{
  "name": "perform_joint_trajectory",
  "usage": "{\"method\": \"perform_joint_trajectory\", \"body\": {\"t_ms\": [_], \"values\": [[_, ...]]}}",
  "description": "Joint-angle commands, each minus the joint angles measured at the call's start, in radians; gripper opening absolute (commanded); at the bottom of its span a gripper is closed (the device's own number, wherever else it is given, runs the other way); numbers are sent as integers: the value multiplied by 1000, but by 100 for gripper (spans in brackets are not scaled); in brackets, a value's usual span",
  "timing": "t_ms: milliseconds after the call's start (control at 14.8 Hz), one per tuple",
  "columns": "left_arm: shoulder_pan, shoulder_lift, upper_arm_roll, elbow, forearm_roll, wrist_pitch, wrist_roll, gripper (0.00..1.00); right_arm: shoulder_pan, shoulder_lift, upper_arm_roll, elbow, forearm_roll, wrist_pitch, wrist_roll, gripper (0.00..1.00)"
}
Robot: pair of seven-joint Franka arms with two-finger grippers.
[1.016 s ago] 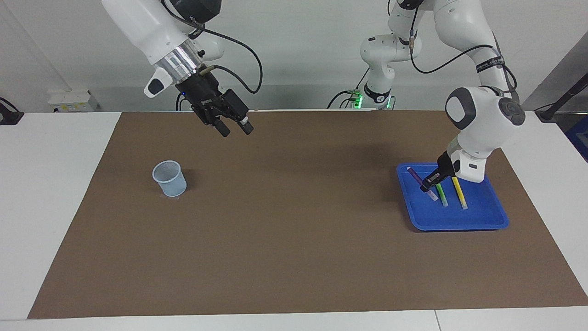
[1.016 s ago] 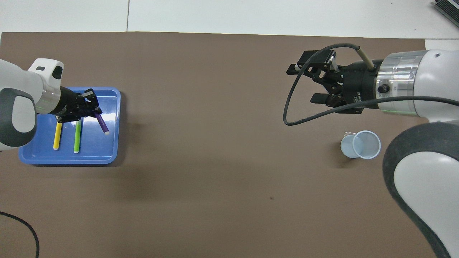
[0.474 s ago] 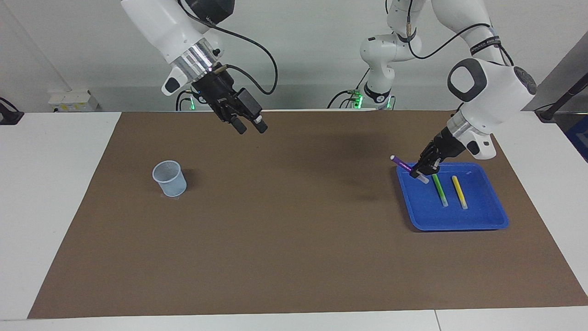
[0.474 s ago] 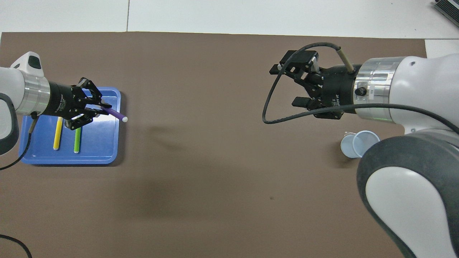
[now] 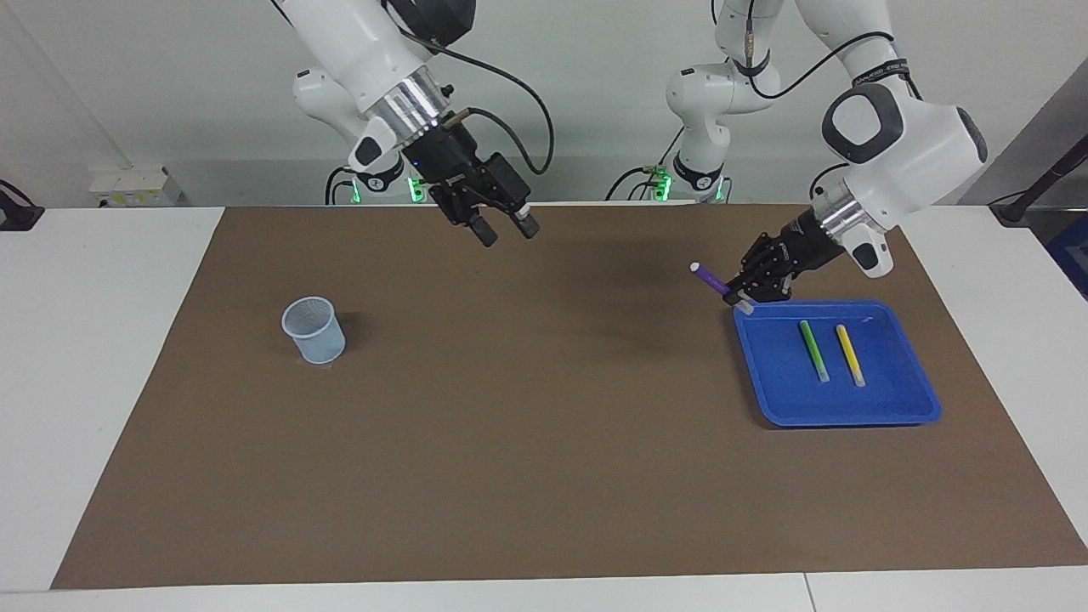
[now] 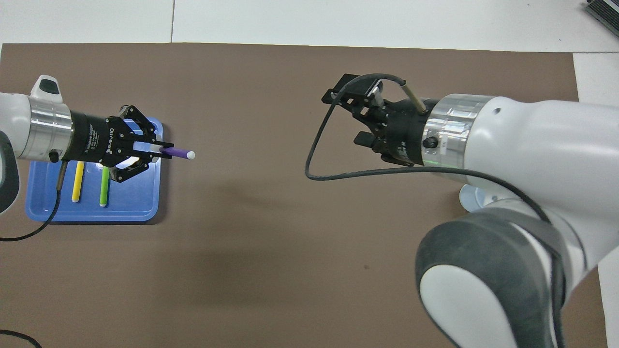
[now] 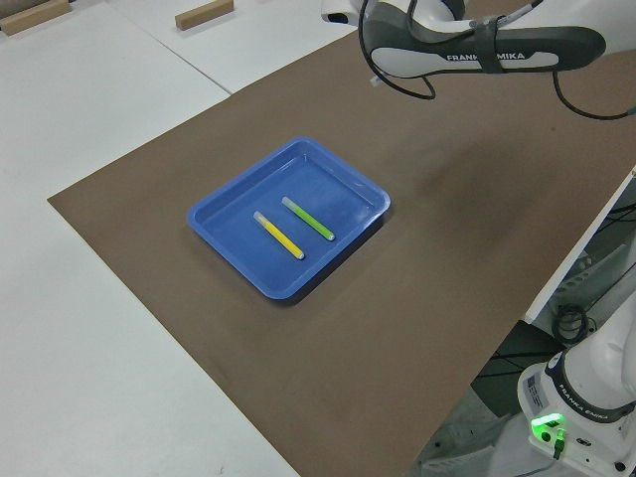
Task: Transfer and insert pens with both arms
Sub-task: 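Lift the purple pen toward the right gripper while the right gripper reaches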
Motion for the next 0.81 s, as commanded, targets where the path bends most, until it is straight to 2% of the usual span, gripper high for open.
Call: {"method": "perform_joint_trajectory", "body": {"t_ms": [0,339,406,474,542,745], "values": [[-4,-53,-9,-18,-61,-17,-85,0,54,-7,-1,-30,7,41,38,100],[-52,-80,-28,-31,-65,-12,-174,0,167,41,-1,-36,7,211,58,100],[-63,-84,-28,-34,-67,-12,-183,0,192,46,-1,-36,7,231,64,99],[-70,-92,-28,-40,-71,-12,-188,0,206,52,-1,-36,7,249,65,90],[-76,-96,-28,-49,-81,-12,-188,0,217,57,-1,-36,7,263,65,86],[-87,-104,-28,-58,-84,-17,-194,0,250,88,-1,-36,7,266,65,87]]}}
